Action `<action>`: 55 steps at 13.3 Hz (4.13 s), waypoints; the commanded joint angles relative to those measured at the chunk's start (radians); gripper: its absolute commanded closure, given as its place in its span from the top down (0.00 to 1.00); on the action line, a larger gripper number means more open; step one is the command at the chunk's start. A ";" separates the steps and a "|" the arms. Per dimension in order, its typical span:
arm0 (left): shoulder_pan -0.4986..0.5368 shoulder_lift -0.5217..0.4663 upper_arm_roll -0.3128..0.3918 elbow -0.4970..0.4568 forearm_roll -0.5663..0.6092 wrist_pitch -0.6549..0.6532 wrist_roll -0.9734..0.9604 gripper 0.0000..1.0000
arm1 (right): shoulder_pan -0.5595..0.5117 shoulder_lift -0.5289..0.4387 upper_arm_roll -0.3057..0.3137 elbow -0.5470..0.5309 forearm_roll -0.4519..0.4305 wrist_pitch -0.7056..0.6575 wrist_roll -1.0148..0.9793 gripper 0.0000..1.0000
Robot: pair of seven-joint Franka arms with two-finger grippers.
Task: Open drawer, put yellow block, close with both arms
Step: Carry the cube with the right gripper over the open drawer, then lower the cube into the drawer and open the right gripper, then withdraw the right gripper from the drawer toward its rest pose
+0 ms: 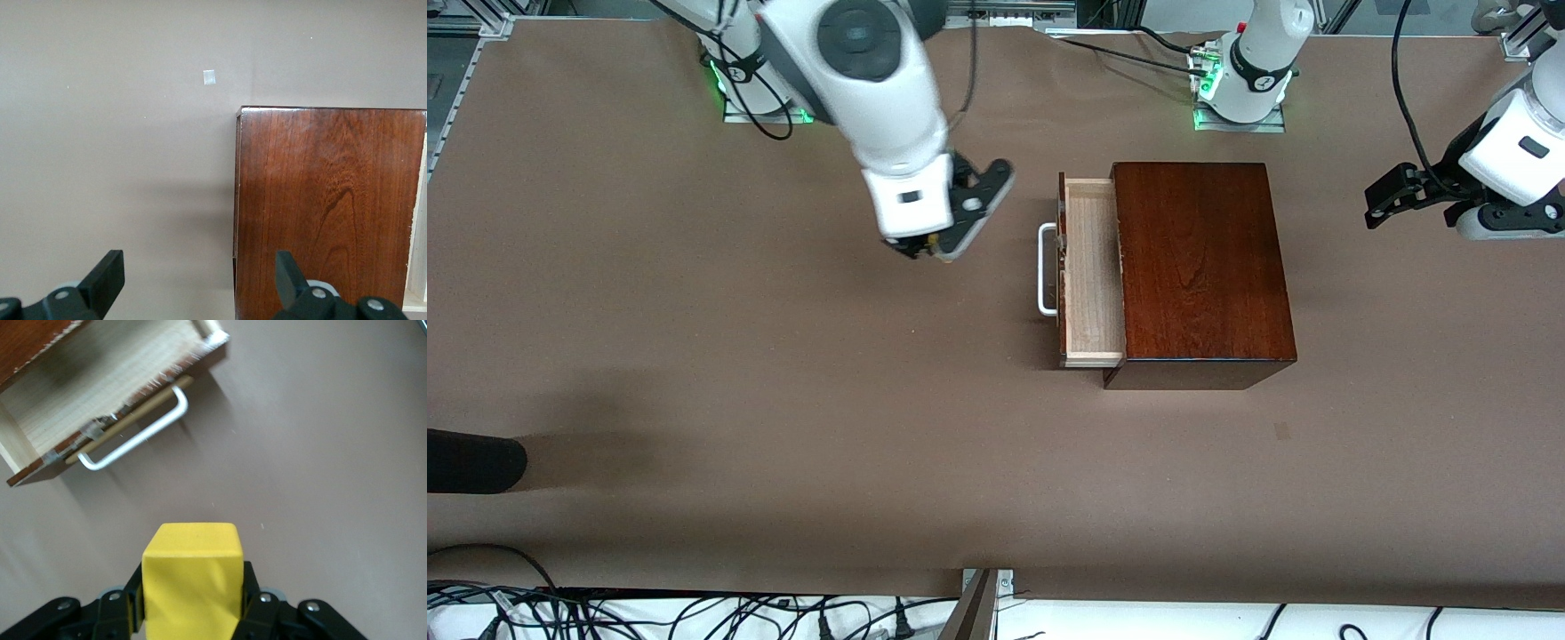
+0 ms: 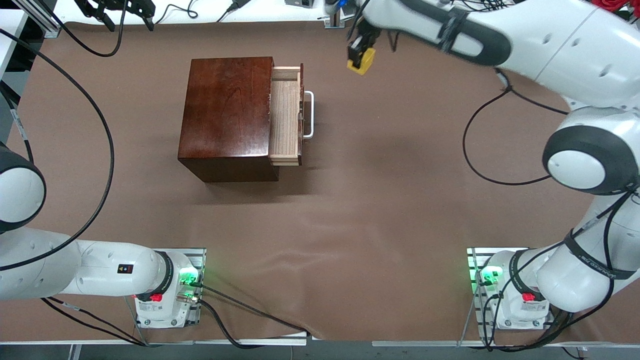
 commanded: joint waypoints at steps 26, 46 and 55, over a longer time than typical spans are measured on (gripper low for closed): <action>0.006 -0.004 -0.013 0.003 -0.021 -0.022 0.024 1.00 | 0.316 0.396 -0.034 0.201 -0.224 0.307 -0.228 0.00; -0.009 -0.002 -0.017 0.023 -0.024 -0.023 0.014 1.00 | -0.072 0.032 -0.057 0.224 -0.038 0.081 -0.210 1.00; -0.013 0.134 -0.351 0.094 -0.104 -0.076 0.090 1.00 | -0.434 -0.220 -0.161 -0.008 0.209 -0.097 -0.100 1.00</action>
